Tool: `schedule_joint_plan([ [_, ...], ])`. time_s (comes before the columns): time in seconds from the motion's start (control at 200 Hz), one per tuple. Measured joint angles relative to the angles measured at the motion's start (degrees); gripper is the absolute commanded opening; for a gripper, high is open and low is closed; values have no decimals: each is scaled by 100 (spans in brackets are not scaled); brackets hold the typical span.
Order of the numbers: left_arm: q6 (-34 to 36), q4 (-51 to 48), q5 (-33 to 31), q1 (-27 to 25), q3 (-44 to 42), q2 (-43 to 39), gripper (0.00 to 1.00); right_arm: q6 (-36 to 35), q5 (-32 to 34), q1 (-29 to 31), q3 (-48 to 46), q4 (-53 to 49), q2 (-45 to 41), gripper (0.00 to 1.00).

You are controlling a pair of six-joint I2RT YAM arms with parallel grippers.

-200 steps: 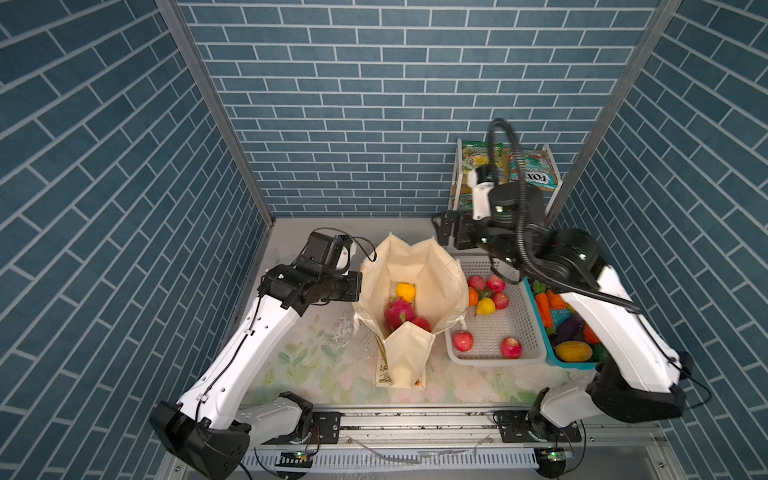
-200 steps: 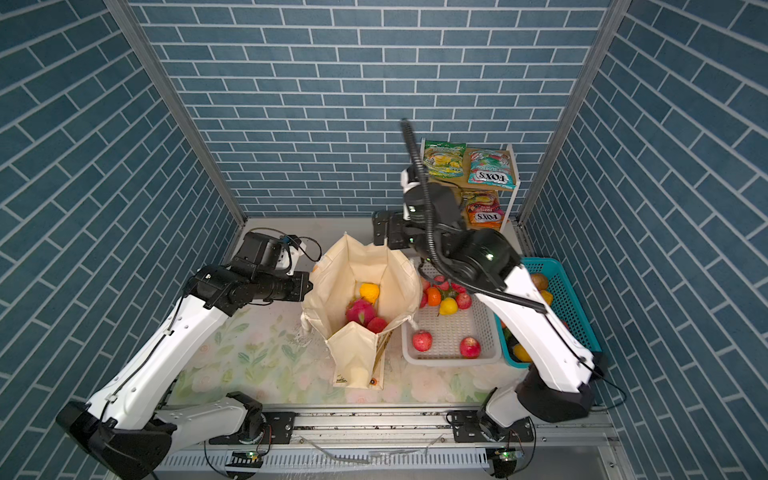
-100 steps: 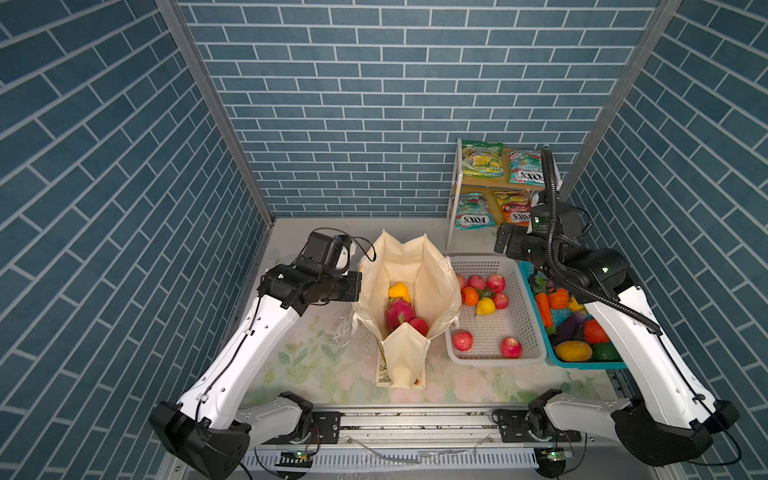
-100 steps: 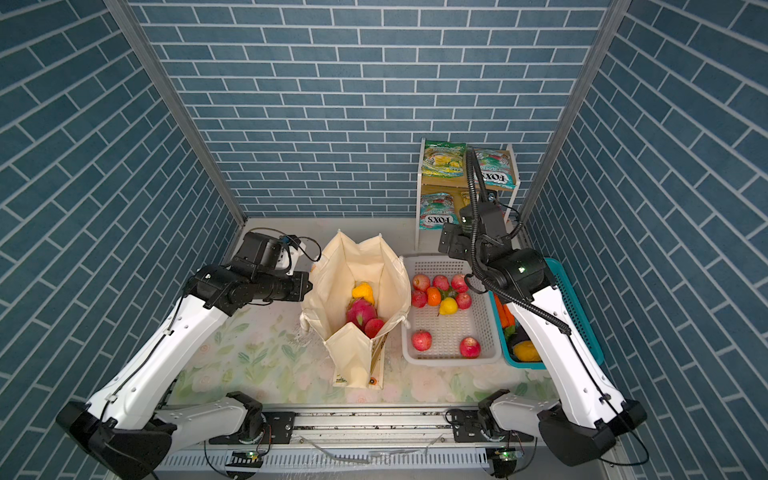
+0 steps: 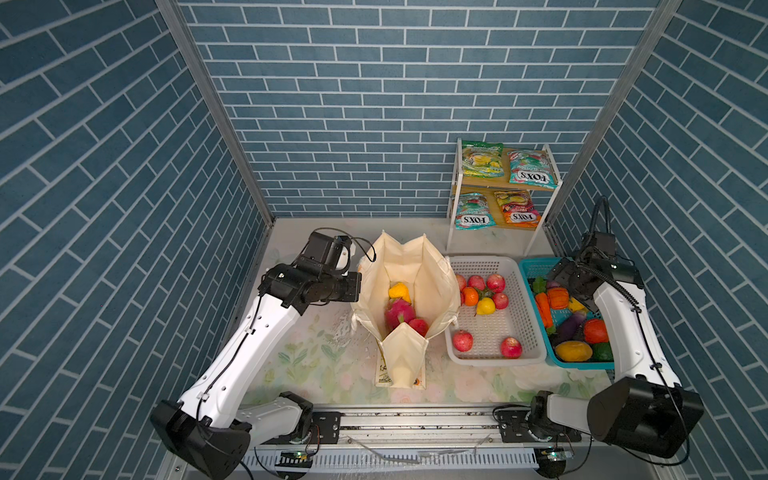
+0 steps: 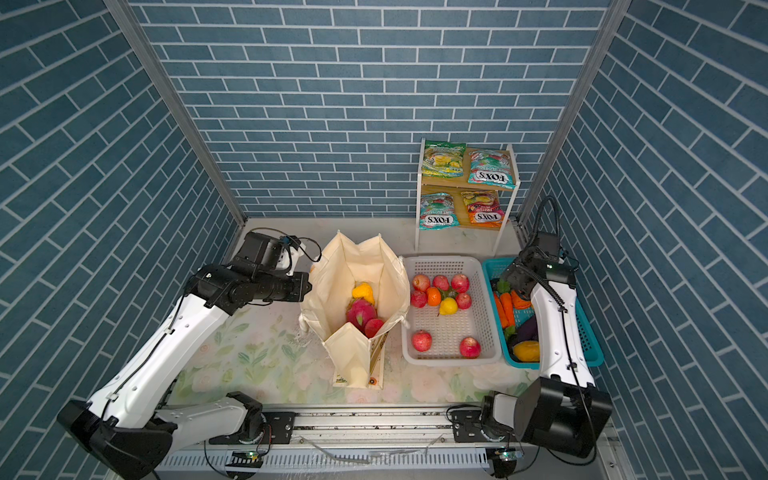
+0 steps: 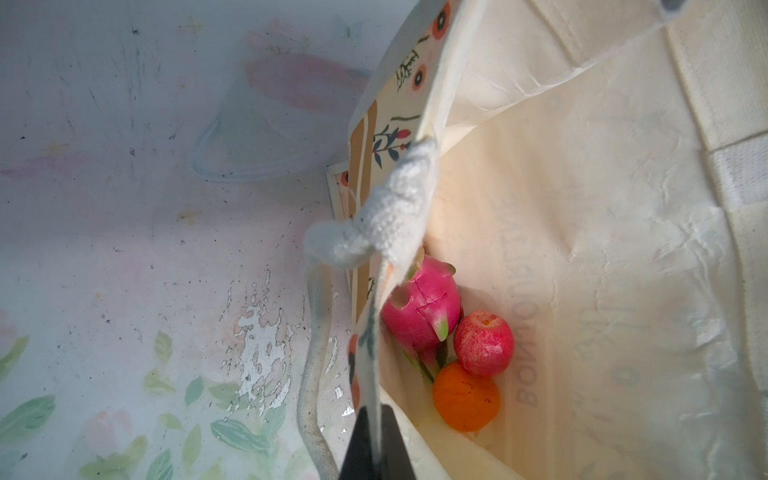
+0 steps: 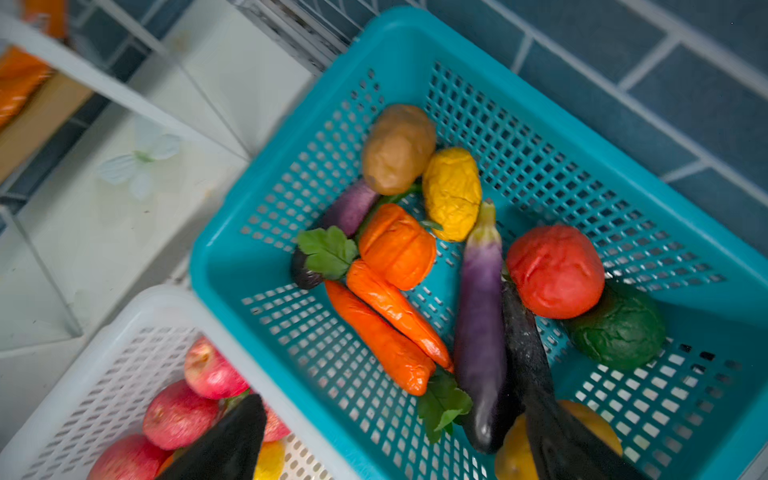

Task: Place the food into the grocery bag and tie it
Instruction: 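Raise the right gripper out of the bag and move it over the teal basket, then lower the right gripper onto the yellow squash in the teal basket and close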

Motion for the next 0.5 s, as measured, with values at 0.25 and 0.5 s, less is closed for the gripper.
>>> schedule_joint_plan([
  [0.25,7,-131,-94,0,59,31,0,487,-411,-920,-455,446,271,98],
  [0.5,4,-195,-149,-2,79,33,0,964,-452,-1049,-857,787,295,96],
])
